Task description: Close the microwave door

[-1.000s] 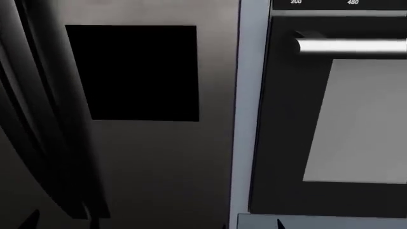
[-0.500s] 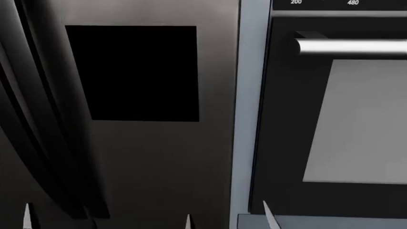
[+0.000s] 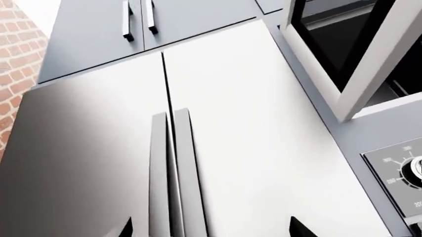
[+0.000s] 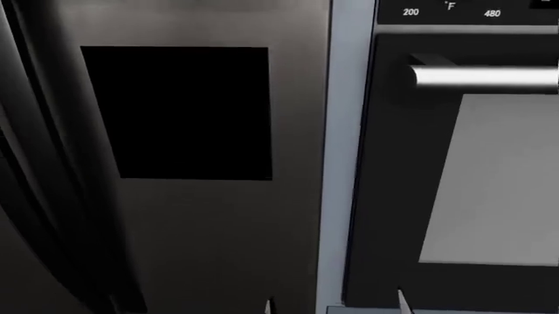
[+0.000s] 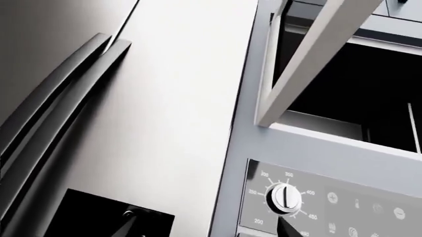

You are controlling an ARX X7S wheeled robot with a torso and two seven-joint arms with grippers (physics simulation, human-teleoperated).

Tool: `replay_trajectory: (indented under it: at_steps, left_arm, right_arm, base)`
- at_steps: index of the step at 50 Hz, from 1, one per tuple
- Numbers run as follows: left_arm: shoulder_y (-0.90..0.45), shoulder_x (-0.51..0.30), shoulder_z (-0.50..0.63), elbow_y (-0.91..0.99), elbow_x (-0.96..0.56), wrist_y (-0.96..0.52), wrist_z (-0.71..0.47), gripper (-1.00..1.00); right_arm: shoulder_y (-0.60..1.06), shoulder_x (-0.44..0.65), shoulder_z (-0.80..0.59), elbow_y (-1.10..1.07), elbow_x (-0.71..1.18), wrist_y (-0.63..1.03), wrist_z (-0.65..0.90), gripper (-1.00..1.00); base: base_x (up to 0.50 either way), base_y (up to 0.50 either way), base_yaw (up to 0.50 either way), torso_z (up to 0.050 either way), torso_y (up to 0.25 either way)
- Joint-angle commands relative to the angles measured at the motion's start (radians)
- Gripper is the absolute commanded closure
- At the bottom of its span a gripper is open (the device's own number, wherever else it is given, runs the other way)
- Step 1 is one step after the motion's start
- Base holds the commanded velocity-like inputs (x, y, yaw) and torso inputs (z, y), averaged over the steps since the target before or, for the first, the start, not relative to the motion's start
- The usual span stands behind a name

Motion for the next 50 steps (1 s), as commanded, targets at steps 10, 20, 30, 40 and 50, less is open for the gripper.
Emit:
replay_trajectory:
  at_steps: [10, 20, 30, 40, 50]
  left_arm:
    - [0.01, -0.003, -0.002, 0.026, 0.033, 0.006, -0.019, -1.0]
    - [0.008, -0.003, 0.006, 0.023, 0.047, 0.003, -0.022, -1.0]
    - [0.008, -0.007, 0.009, 0.026, 0.05, 0.001, -0.027, -1.0]
    - [0.009, -0.011, 0.013, 0.025, 0.057, -0.002, -0.031, -1.0]
    - [0.004, -0.017, 0.02, 0.021, 0.054, -0.006, -0.032, -1.0]
  right_arm:
    - [-0.004, 0.009, -0.005, -0.005, -0.061, -0.026, 0.023, -1.0]
    - [-0.001, 0.011, -0.01, -0.005, -0.027, -0.022, 0.026, -1.0]
    - [-0.006, 0.01, -0.005, -0.026, -0.049, -0.023, 0.039, -1.0]
    - [-0.022, -0.008, 0.0, -0.211, -0.104, 0.04, 0.002, -1.0]
    - [-0.002, -0.034, -0.015, -0.331, -0.151, 0.157, -0.083, -1.0]
  base:
    - [0.5, 0.0, 0.0, 0.0, 0.0]
    - [0.5, 0.0, 0.0, 0.0, 0.002]
    - [0.0, 0.0, 0.0, 0.0, 0.0]
    - [0.0, 0.0, 0.0, 0.0, 0.0]
    - [0.0, 0.0, 0.0, 0.0, 0.0]
